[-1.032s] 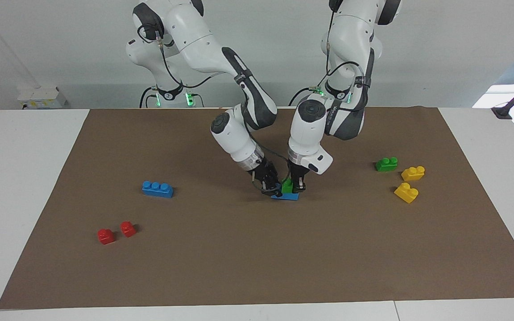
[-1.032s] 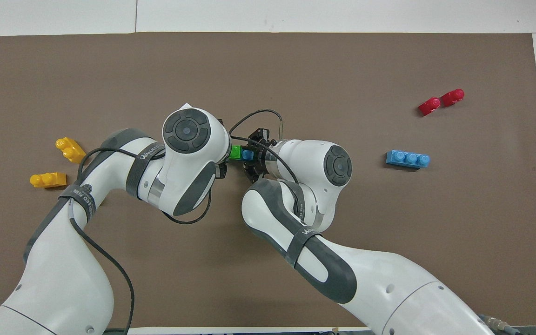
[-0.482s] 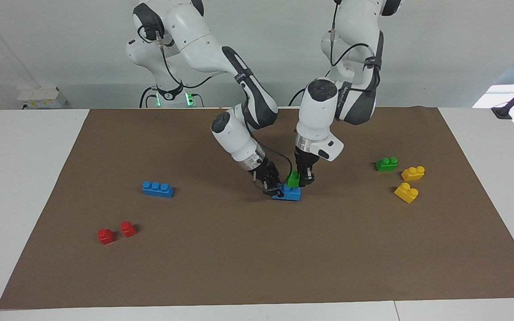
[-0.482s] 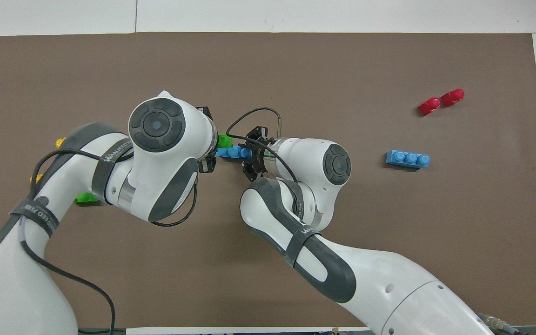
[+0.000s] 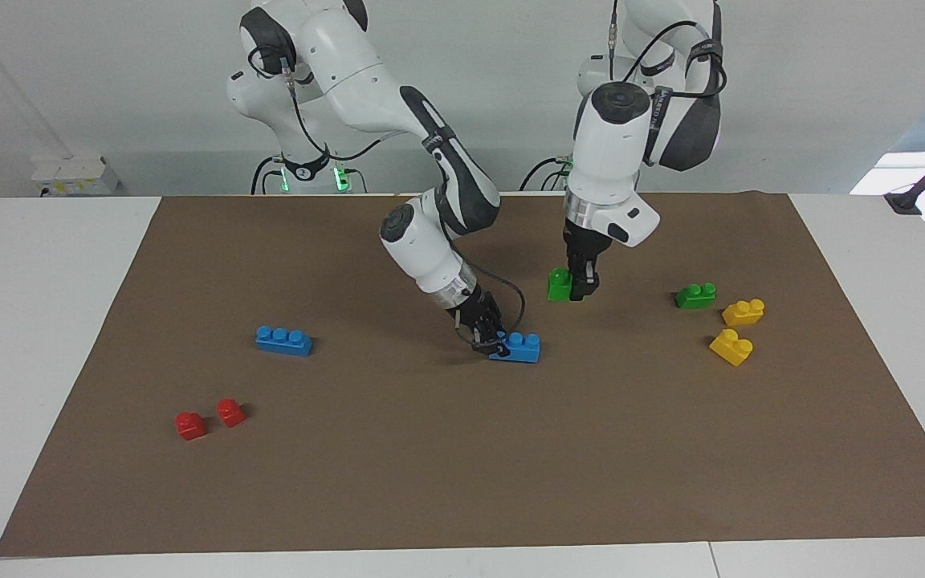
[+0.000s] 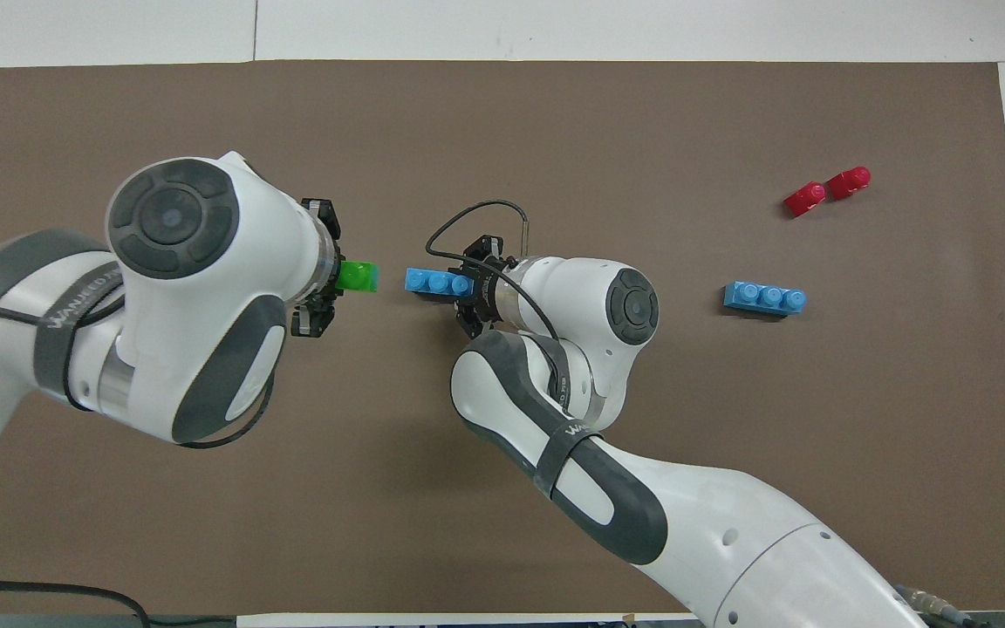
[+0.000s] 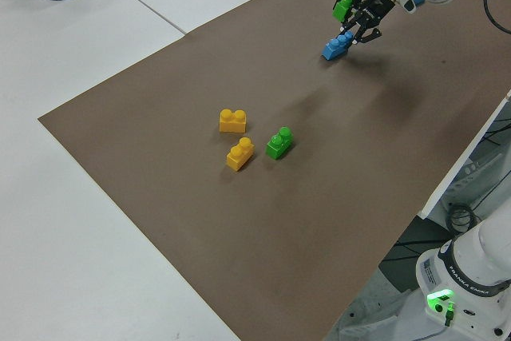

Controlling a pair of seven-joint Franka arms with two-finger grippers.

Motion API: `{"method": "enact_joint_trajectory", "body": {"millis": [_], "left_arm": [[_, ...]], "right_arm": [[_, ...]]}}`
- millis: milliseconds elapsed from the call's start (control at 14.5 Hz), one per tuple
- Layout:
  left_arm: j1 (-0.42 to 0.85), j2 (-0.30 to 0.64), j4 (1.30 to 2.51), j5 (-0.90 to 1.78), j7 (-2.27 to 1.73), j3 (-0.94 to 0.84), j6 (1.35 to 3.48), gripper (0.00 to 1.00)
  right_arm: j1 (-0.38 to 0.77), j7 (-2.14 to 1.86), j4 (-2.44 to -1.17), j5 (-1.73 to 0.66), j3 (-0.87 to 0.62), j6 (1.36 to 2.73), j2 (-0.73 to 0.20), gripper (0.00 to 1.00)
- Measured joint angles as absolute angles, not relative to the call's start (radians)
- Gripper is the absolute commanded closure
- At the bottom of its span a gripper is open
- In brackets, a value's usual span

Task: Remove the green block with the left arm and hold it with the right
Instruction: 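Carry the green brick back with the left gripper while the right carries blue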

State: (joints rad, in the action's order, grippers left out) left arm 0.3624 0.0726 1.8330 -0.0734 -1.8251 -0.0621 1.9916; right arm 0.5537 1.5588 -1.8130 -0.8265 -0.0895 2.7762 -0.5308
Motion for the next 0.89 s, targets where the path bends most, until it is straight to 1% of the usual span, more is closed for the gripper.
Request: {"method": "enact_joint_trajectory", "body": {"millis": [138,275,413,688,895], "left_arm": [[0.272,0.046,1.834,-0.073,-1.633,-0.059,1.958,1.00],[0.192,0.032,1.837,-0.073,-1.449,-0.056,1.947,1.00],[0.142,0.031,1.841,-0.073,-1.297,-0.056,1.947,1.00],[0.082,0.030,1.867,-0.073,-0.993,-0.056,1.947,1.00],[0.034,0.029,1.912,-0.073,-0.826,-0.056,1.972,1.00]], "right_arm": [[0.547,1.545,-1.804,-0.822,-0.085,2.767,-0.530,1.00],[0.517,1.541,-1.788,-0.800,-0.081,2.712,-0.521,1.00],[0.464,1.540,-1.765,-0.772,-0.079,2.610,-0.490,1.00],[0.332,1.538,-1.732,-0.718,-0.077,2.373,-0.392,1.00],[0.248,1.504,-1.686,-0.701,-0.076,2.219,-0.371,1.00]]}}
